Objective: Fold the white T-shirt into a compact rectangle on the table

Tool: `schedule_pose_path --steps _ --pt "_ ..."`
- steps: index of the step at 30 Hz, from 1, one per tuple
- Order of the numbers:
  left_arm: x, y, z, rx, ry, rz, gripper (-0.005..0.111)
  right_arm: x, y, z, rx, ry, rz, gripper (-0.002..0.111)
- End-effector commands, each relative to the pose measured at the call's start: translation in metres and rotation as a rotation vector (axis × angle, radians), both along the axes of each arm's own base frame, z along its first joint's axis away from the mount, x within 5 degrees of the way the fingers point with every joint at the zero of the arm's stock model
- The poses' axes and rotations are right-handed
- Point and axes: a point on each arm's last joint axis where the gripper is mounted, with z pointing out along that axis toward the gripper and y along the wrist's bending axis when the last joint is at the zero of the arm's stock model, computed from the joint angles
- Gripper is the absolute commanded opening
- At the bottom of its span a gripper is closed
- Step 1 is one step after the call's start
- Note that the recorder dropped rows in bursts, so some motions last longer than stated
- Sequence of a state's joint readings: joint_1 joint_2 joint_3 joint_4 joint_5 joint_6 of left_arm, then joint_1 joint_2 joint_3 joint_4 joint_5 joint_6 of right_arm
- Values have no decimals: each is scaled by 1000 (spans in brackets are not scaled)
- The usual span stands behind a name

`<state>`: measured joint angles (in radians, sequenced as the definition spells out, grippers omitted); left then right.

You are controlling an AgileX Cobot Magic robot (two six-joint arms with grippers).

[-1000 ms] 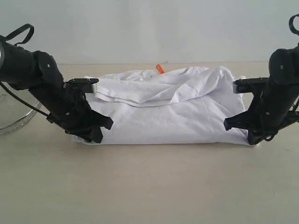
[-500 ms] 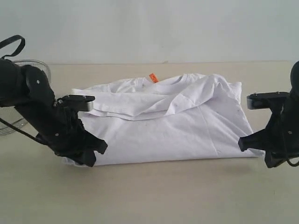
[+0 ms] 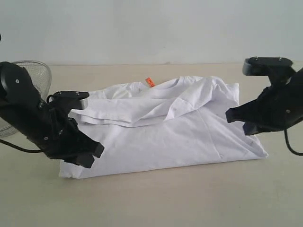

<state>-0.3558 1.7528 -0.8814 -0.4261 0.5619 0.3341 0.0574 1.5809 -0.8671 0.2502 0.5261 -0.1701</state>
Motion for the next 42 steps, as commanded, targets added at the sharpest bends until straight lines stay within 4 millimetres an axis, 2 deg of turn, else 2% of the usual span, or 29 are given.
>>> schedule_pose_path --steps 1,7,12,17,20,32,39,42 --pt "7 -2 3 -10 -66 34 27 23 5 -24 -6 31 24 0" --pt "17 -1 -10 -3 -116 88 27 43 6 -46 -14 55 23 0" --pt "19 -2 -25 15 -83 88 26 47 6 -55 -20 57 24 0" --pt "18 -2 -30 32 -68 37 5 48 6 -57 -26 62 29 0" --pt "17 -2 -30 32 -64 36 5 47 6 -58 -26 66 29 0" --pt "11 0 -40 66 21 -6 5 38 6 -61 -24 162 57 0" --pt "5 3 -57 94 76 -18 5 19 3 -80 -42 189 40 0" --pt "0 5 -61 102 98 -19 5 16 3 -82 -38 214 32 0"
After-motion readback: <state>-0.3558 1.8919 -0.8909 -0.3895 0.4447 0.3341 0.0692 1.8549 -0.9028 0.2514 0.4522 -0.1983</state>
